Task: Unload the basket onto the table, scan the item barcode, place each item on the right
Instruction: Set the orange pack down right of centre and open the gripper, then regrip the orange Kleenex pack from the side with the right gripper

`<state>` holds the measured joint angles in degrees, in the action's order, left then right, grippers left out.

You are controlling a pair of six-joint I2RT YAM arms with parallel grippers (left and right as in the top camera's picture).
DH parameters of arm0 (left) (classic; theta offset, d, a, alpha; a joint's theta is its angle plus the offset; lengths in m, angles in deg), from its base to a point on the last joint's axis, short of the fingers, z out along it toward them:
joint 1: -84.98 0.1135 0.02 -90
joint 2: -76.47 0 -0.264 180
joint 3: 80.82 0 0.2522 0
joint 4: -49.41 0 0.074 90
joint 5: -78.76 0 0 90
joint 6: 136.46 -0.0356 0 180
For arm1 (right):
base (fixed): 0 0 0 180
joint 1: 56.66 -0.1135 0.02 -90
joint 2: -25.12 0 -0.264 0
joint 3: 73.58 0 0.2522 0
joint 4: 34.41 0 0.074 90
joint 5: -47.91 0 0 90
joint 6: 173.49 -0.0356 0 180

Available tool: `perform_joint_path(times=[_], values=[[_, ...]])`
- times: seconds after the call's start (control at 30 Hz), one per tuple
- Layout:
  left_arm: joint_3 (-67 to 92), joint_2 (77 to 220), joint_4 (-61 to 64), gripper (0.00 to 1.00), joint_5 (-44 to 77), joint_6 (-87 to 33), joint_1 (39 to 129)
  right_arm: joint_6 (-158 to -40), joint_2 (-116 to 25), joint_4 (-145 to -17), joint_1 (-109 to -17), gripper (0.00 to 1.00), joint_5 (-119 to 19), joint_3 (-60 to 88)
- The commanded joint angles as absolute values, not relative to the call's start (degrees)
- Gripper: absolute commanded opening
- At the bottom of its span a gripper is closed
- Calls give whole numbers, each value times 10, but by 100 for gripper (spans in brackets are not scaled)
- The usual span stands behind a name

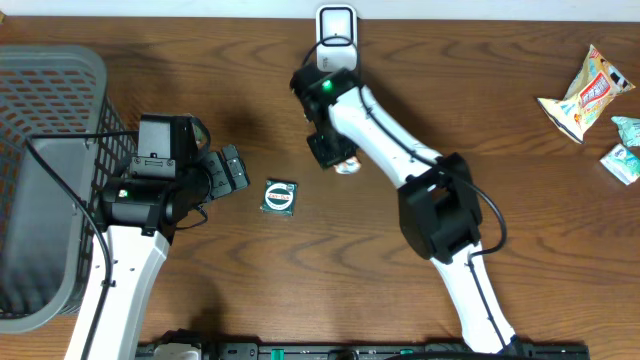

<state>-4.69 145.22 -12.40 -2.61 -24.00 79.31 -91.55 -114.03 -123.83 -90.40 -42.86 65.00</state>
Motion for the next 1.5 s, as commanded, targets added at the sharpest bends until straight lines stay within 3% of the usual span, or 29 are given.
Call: perform_joint_path(times=[0.0,0.2,0.63,0.73,0.87,1.07,1.23,1.47], values=[[-42,1453,-126,98,-34,-242,797,-795,-1139,-1238,-865,1,-689,680],[-42,1453,-125,98,-34,-242,797,-699,-1140,-1241,-803,1,-915,665],[-42,1453,-125,98,-34,-242,797,-683,-1140,-1176,-733,1,-949,485],[-42,1453,-126,98,-34,-242,797,-705,-1139,-1189,-710,7,-897,485],[-42,1453,-125,98,-34,-242,797,-736,-1139,-1231,-673,23,-836,511],[-42,1453,-126,98,-34,-242,797,-736,-1139,-1309,-637,40,-784,583],[-42,1453,-126,98,-34,-242,797,-734,-1139,-1322,-640,64,-784,603],[-42,1453,-125,98,-34,-242,797,-706,-1139,-1295,-676,71,-776,596]])
